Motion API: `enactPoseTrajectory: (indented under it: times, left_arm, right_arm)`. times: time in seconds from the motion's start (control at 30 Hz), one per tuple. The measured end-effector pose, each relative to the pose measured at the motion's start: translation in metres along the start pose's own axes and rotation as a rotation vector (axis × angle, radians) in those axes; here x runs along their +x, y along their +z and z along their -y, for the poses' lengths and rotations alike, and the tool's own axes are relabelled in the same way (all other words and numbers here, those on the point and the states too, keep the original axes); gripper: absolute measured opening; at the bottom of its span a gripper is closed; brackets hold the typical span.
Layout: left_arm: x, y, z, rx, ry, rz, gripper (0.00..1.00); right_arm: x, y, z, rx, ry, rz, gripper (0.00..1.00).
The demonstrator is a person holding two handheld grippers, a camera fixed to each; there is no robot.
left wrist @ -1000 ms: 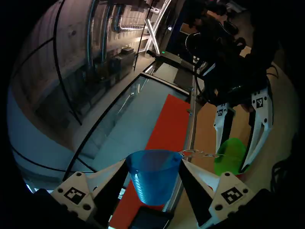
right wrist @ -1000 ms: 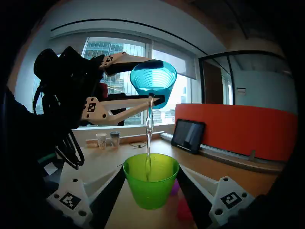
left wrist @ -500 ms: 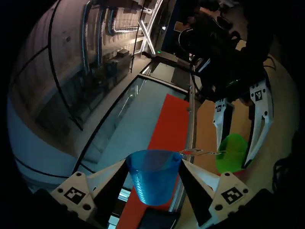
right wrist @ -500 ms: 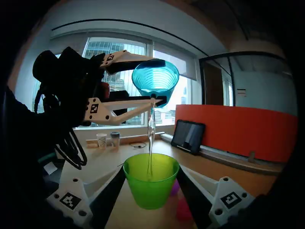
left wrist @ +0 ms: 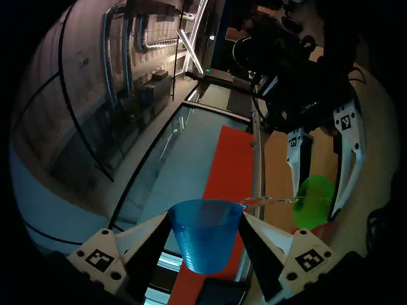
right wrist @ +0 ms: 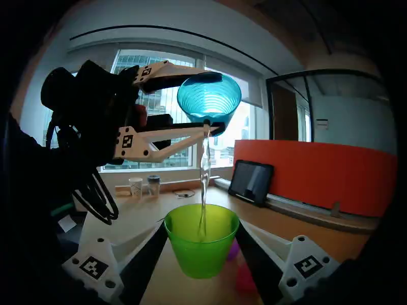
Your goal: Pour water
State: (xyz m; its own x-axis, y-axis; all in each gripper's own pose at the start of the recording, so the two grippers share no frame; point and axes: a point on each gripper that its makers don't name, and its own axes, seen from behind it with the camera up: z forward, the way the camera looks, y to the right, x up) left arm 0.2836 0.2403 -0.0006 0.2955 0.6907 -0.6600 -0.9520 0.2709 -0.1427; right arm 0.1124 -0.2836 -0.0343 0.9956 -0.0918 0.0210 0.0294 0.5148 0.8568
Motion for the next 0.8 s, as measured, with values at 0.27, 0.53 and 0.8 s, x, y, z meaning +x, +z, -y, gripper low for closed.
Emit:
enactPoseTrajectory:
  times: [0.27, 0.53, 0.8]
  left_arm:
    - [0.004, 0.001, 0.002, 0.009, 0.028, -0.002, 0.88]
    - [0.008, 0.002, 0.007, 0.009, 0.058, -0.003, 0.87]
    - [0.012, 0.001, 0.008, 0.008, 0.082, -0.011, 0.88]
  right_arm:
    - [0.0, -0.001, 0.0, -0.001, -0.002, -0.002, 0.91]
    - [0.0, -0.004, -0.001, -0.004, -0.001, -0.005, 0.91]
    - [0.001, -0.005, -0.002, -0.007, -0.002, -0.006, 0.91]
